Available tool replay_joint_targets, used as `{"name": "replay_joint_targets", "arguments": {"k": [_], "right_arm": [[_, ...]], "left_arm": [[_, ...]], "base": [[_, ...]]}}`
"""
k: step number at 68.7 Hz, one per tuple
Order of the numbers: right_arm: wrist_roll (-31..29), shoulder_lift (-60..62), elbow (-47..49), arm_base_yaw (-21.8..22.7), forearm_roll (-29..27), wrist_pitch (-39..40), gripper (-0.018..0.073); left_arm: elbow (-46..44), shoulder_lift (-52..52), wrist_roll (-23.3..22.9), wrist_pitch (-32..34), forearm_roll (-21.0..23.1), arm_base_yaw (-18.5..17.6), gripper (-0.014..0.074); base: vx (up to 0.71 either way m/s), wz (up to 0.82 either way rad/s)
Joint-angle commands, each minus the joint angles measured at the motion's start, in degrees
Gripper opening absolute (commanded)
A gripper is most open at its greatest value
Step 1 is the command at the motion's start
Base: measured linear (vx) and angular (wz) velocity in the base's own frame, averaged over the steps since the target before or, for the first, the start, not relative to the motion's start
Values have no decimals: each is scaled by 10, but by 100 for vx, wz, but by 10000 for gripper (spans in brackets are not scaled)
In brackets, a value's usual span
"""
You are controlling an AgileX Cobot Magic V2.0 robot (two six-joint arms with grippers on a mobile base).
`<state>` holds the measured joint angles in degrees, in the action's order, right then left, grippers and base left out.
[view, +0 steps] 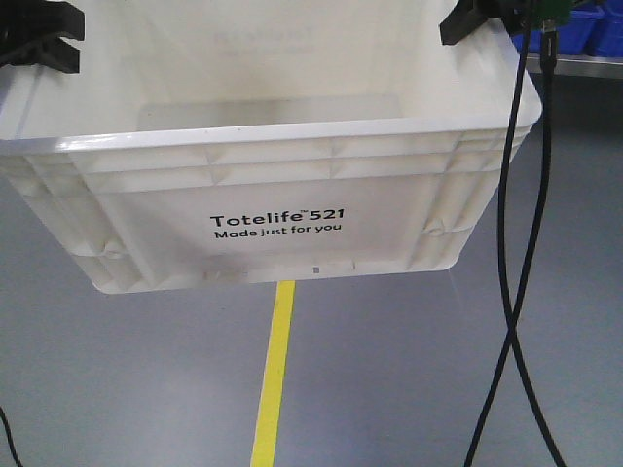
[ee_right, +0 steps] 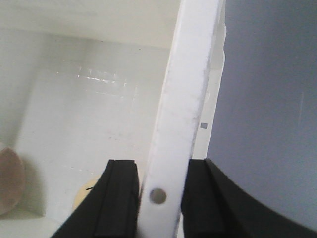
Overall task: Place moving items into box and shelve
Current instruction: 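Hold the crate with both grippers while the base drives away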
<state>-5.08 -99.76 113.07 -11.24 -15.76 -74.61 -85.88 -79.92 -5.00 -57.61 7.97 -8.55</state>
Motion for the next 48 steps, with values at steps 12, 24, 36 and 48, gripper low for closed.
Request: {"name": "replay_joint_targets", "arguments": {"k": [12, 24, 36, 48], "right_arm": [[-11, 37, 24, -5, -74, 11, -10], [-11, 37, 24, -5, -74, 11, -10], [-11, 37, 24, -5, -74, 11, -10], [-11, 37, 24, -5, -74, 11, -10]], "left_arm": [[-20, 28, 16, 74, 48, -10, -17], [-20, 28, 16, 74, 48, -10, -17], [-20, 28, 16, 74, 48, -10, -17], [-20, 28, 16, 74, 48, -10, -17]], "base": [[39, 29], [41, 20], [44, 15], [46, 16]]}}
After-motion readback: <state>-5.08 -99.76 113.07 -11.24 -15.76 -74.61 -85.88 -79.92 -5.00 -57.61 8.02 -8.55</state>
